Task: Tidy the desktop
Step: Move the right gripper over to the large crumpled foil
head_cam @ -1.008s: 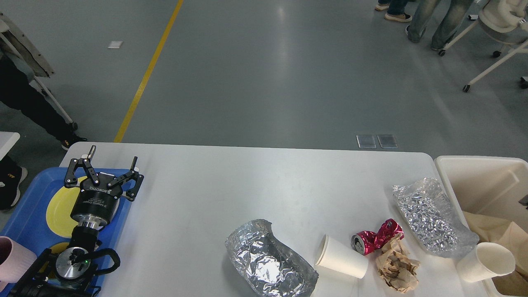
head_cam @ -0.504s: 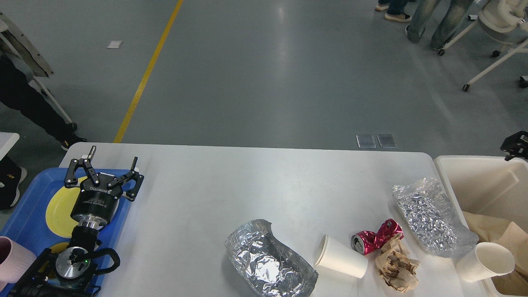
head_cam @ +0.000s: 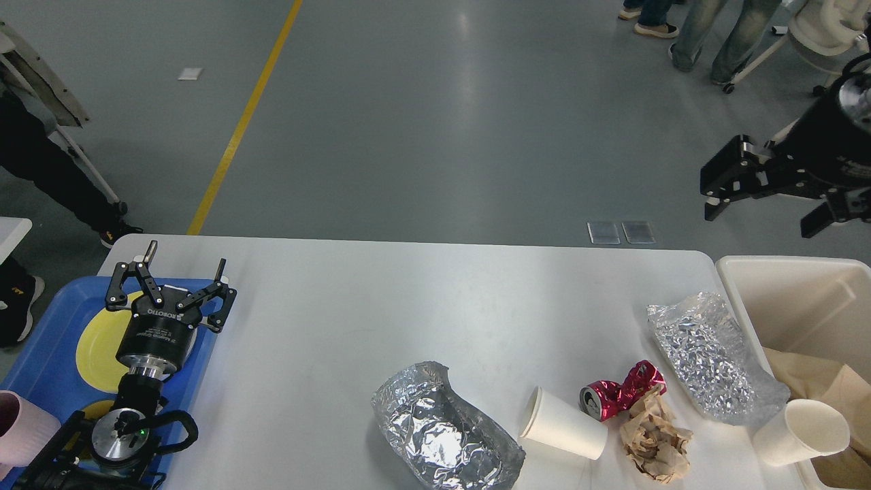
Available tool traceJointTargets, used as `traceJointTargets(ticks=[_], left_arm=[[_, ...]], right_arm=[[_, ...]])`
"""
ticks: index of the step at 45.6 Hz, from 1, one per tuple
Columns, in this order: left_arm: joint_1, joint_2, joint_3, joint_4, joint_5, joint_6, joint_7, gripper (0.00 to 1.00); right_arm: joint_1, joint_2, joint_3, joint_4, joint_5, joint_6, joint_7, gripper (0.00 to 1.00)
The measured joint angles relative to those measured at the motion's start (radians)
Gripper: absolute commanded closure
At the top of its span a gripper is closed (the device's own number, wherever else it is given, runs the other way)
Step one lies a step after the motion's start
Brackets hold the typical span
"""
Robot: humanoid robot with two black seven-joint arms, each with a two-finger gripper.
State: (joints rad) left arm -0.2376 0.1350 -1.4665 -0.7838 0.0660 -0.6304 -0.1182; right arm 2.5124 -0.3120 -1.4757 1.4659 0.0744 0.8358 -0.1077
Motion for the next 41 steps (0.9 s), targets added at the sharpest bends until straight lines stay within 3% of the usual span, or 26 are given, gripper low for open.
traceJointTargets(ticks=[6, 14, 30, 41], left_arm=[[0.0, 0.0, 0.0, 0.0, 0.0, 0.0, 0.0, 0.03], [0.0, 0.0, 0.0, 0.0, 0.0, 0.0, 0.001, 0.03], [0.0, 0.0, 0.0, 0.0, 0.0, 0.0, 0.003, 0.03], [0.0, 0.0, 0.0, 0.0, 0.001, 0.0, 0.003, 0.03]], right_arm=[[0.136, 0.004, 0.097, 0.147, -0.004, 0.016, -0.001, 0.0], [0.153, -0.007, 0.222, 0.214, -0.003, 0.043, -0.002, 0.0], [0.046, 0.003, 0.281, 0.216, 0.005, 0.001, -0.001, 0.0], [-0.18, 0.007, 0.486, 0.197, -0.011, -0.144, -0.001, 0.05]])
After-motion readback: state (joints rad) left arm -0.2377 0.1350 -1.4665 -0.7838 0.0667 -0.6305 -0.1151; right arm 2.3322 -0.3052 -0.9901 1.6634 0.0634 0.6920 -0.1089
